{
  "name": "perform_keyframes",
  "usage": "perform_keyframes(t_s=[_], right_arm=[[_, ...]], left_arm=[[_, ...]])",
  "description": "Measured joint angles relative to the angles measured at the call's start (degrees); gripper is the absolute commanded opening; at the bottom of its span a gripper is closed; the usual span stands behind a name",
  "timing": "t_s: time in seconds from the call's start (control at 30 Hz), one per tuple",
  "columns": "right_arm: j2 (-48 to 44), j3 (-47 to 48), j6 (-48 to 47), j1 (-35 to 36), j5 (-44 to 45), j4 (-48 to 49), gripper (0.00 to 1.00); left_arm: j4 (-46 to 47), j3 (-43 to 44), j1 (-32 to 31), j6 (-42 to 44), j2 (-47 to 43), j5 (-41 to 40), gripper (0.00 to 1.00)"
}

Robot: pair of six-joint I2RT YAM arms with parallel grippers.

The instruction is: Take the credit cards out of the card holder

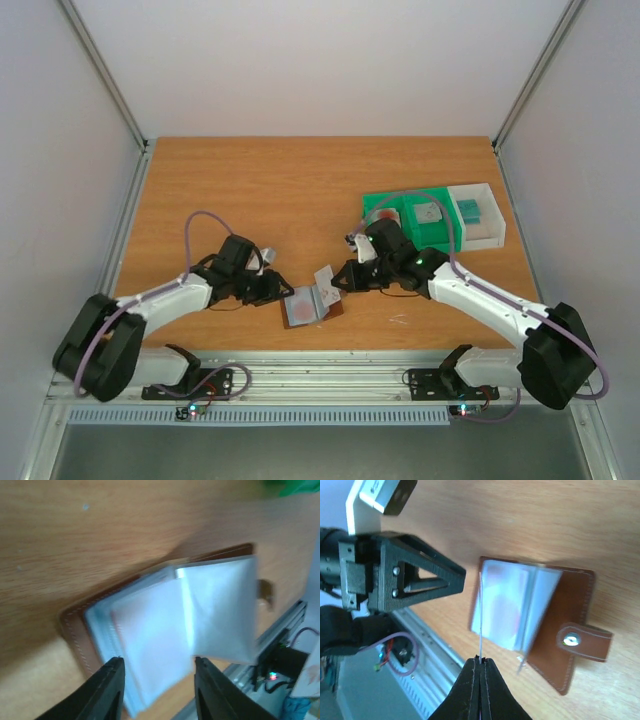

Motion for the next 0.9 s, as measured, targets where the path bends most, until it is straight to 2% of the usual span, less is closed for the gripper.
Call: perform_keyframes(t_s=[0.13, 0.23, 0.37, 0.57, 0.77, 0.83, 0.9], right_arm=[[-2.05, 3.02, -4.70, 0.00, -4.63, -3.37, 0.01], [-2.71, 4.85, -7.78, 0.00, -8.76, -5.62, 0.01], [-2.75, 6.88, -11.04, 0.00, -15.78, -7.26, 0.01], [-3.41, 7.56, -12.57, 0.00, -24.92, -7.06, 0.01], [-3.82, 7.56, -12.57, 0.00, -30.49, -5.38, 0.01], [-3.82, 7.56, -12.44, 0.00, -31.85, -4.72, 0.01], [-3.82, 7.56, -12.26, 0.00, -32.87, -4.04, 0.01]], left_arm=[[-8.44, 5.33, 0.00, 1.95, -7.78, -0.87, 0.52], [-12.61, 9.90, 0.00, 4.42, -13.64, 0.98, 0.54], [-15.96, 14.91, 0.00, 7.48, -18.40, 9.05, 0.54], [-21.46, 17.86, 0.00, 11.23, -19.91, 19.04, 0.54], [-24.26, 17.81, 0.00, 12.98, -20.33, 25.35, 0.48], [-24.20, 17.77, 0.00, 13.05, -20.33, 26.62, 0.41], [-24.26, 17.70, 0.00, 13.33, -20.33, 27.63, 0.29]])
